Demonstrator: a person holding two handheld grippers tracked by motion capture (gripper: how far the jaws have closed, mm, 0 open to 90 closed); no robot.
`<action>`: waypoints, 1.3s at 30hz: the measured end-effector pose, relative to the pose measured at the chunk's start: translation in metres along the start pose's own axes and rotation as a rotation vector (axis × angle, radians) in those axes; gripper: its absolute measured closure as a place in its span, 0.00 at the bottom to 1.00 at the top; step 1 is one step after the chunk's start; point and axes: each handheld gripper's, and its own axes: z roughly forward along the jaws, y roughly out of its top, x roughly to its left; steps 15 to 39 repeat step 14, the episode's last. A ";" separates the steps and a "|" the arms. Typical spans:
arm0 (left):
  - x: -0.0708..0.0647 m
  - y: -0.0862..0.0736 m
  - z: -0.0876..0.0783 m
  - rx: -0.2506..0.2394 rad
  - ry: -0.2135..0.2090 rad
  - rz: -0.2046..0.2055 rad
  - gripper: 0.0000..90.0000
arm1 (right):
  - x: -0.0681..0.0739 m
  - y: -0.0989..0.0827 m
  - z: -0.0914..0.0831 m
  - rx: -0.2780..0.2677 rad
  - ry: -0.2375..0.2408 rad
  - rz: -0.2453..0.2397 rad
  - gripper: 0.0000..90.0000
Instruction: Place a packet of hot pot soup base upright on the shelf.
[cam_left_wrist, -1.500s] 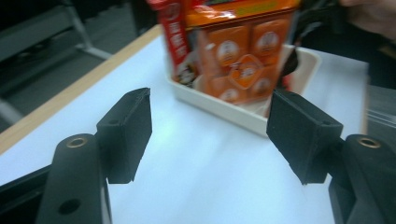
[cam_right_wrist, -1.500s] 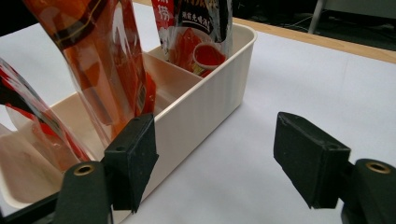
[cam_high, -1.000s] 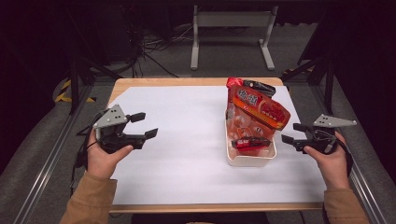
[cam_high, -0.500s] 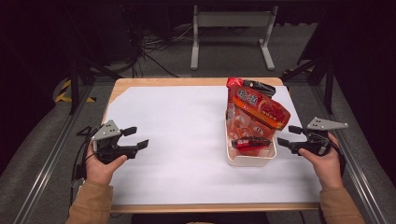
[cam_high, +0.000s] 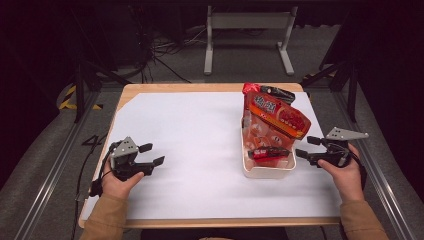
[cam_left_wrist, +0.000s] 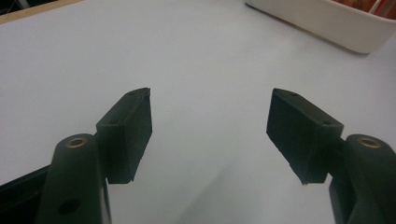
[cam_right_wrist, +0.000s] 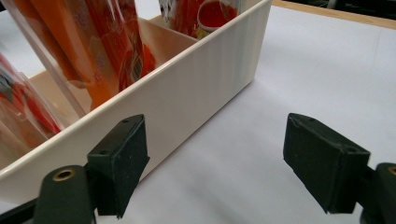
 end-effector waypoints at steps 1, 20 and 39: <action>0.000 0.000 0.000 0.003 -0.001 0.000 0.35 | 0.000 0.000 0.000 -0.001 0.000 0.000 0.25; 0.010 -0.009 -0.006 -0.031 -0.009 -0.065 0.43 | -0.001 0.006 -0.006 -0.013 -0.002 -0.001 0.36; 0.010 -0.009 -0.006 -0.031 -0.009 -0.065 0.43 | -0.001 0.006 -0.006 -0.013 -0.002 -0.001 0.36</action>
